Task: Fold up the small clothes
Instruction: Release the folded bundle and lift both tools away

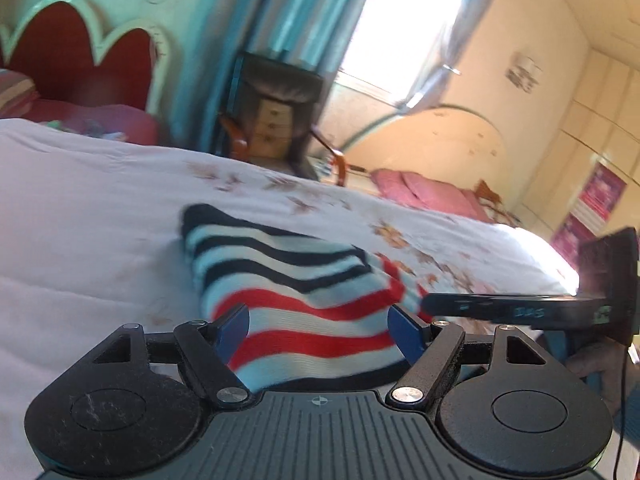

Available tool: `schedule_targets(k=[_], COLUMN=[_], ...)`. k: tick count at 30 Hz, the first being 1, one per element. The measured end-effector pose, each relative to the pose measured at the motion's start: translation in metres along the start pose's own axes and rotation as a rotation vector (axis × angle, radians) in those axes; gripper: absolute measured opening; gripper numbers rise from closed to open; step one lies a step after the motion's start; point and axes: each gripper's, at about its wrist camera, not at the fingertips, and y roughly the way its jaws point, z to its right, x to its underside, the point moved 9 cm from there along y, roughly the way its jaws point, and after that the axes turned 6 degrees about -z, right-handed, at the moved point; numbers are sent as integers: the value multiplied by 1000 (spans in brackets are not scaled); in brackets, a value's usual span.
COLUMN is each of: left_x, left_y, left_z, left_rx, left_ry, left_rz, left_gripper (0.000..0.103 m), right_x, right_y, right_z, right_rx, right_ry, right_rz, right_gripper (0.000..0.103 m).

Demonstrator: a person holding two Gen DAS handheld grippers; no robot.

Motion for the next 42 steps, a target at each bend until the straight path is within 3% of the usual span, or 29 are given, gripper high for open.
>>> schedule_targets(k=[4, 6, 12, 17, 18, 20, 21, 27, 30, 33, 36, 38, 39, 41, 42], left_x=[19, 24, 31, 32, 30, 30, 35, 81, 93, 108, 116, 115, 115, 121, 125], left_y=[25, 27, 28, 23, 14, -8, -20, -50, -66, -56, -50, -58, -65, -77, -83], left_z=[3, 4, 3, 13, 16, 21, 23, 26, 20, 9, -3, 2, 9, 19, 28], left_rx=[-72, -75, -66, -128, -130, -98, -97, -191, -199, -269, -263, -280, -296, -310, -313], left_ry=[74, 79, 83, 157, 156, 130, 122, 133, 68, 50, -38, -35, -21, -15, -17], left_rz=[-69, -58, -20, -40, -34, -2, 5, -4, 66, -23, -48, -31, -16, -7, -12], left_gripper=[75, 75, 75, 75, 75, 75, 75, 75, 75, 75, 75, 75, 75, 75, 75], right_x=[15, 22, 25, 28, 27, 23, 24, 56, 80, 97, 102, 103, 104, 104, 106], right_y=[21, 26, 28, 27, 23, 5, -6, -42, -42, -36, -29, -29, -31, -46, -58], right_z=[-1, 7, 20, 19, 18, 10, 5, -22, -35, -38, -25, -19, -18, -16, -16], right_rx=[118, 141, 150, 163, 162, 146, 141, 122, 178, 267, 306, 302, 304, 327, 322], right_ry=[-107, -99, -50, -55, -39, -25, -44, -180, -339, -473, -434, -390, -374, -317, -285], right_rz=[-73, -79, -54, -40, -42, -16, 4, -9, -28, -63, -89, -85, -84, -66, -44], right_gripper=[10, 7, 3, 3, 4, 19, 19, 14, 14, 8, 4, 5, 5, 27, 31])
